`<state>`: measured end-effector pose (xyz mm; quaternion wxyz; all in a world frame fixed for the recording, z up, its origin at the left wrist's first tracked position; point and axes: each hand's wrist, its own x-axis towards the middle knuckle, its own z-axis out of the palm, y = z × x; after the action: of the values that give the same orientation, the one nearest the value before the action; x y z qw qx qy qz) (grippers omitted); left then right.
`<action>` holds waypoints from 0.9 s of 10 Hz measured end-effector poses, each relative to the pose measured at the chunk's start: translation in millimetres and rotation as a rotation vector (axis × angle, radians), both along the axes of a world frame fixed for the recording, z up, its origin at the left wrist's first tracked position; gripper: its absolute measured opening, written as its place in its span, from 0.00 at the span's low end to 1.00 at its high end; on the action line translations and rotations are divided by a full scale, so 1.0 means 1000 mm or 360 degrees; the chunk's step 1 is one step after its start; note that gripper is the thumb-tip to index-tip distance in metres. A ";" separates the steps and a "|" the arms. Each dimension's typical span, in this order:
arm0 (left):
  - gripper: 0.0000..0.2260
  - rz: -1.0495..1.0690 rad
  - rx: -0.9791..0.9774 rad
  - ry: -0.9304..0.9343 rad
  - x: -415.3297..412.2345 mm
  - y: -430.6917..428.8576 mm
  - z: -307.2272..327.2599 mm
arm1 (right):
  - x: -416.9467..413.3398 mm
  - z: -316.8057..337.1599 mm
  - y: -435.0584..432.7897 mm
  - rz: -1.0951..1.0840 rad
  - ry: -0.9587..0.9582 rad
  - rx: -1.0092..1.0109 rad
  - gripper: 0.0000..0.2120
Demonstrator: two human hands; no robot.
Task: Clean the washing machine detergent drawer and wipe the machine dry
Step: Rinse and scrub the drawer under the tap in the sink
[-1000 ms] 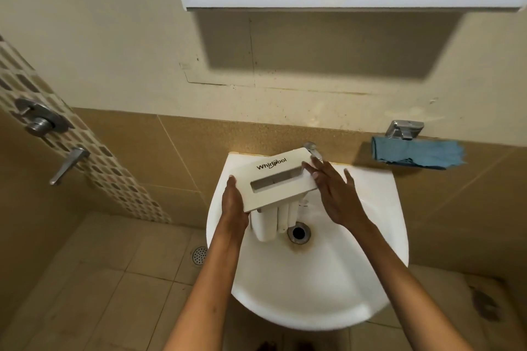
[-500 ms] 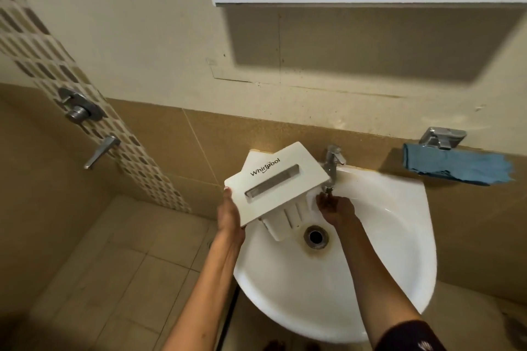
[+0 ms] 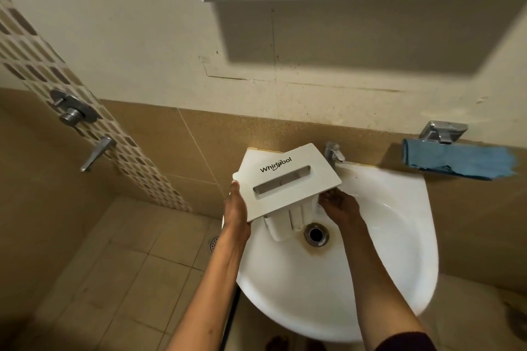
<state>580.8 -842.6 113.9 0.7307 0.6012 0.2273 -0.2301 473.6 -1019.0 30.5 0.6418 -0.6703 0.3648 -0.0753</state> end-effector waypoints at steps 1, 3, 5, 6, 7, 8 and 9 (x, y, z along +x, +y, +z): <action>0.17 -0.0056 -0.0041 -0.0030 0.001 0.003 -0.006 | -0.008 -0.042 -0.029 0.0111 -0.0108 0.0018 0.16; 0.18 -0.0216 0.0050 -0.0099 0.002 -0.003 -0.013 | -0.022 0.074 -0.032 0.0091 -0.0562 0.0342 0.16; 0.14 -0.0250 0.0115 -0.0059 0.004 -0.018 -0.012 | 0.046 0.143 0.007 0.0583 -0.0098 0.0065 0.14; 0.13 -0.0271 0.0093 -0.0060 0.004 -0.023 -0.009 | 0.048 0.139 0.046 0.0904 0.0278 -0.0800 0.16; 0.14 -0.0292 0.0078 -0.0079 0.005 -0.025 -0.009 | 0.036 0.130 0.068 0.1047 0.0393 -0.1144 0.15; 0.12 -0.0312 0.0054 -0.0076 0.006 -0.025 -0.010 | 0.022 0.125 0.059 0.0978 0.0515 -0.1489 0.15; 0.13 -0.0370 0.0106 -0.0089 0.000 -0.028 -0.008 | 0.019 0.125 0.047 0.0732 0.0794 -0.1577 0.17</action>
<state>580.9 -870.6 105.4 0.6847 0.6536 0.1431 -0.2889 492.6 -971.9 155.1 0.1477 -0.9489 0.2714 0.0640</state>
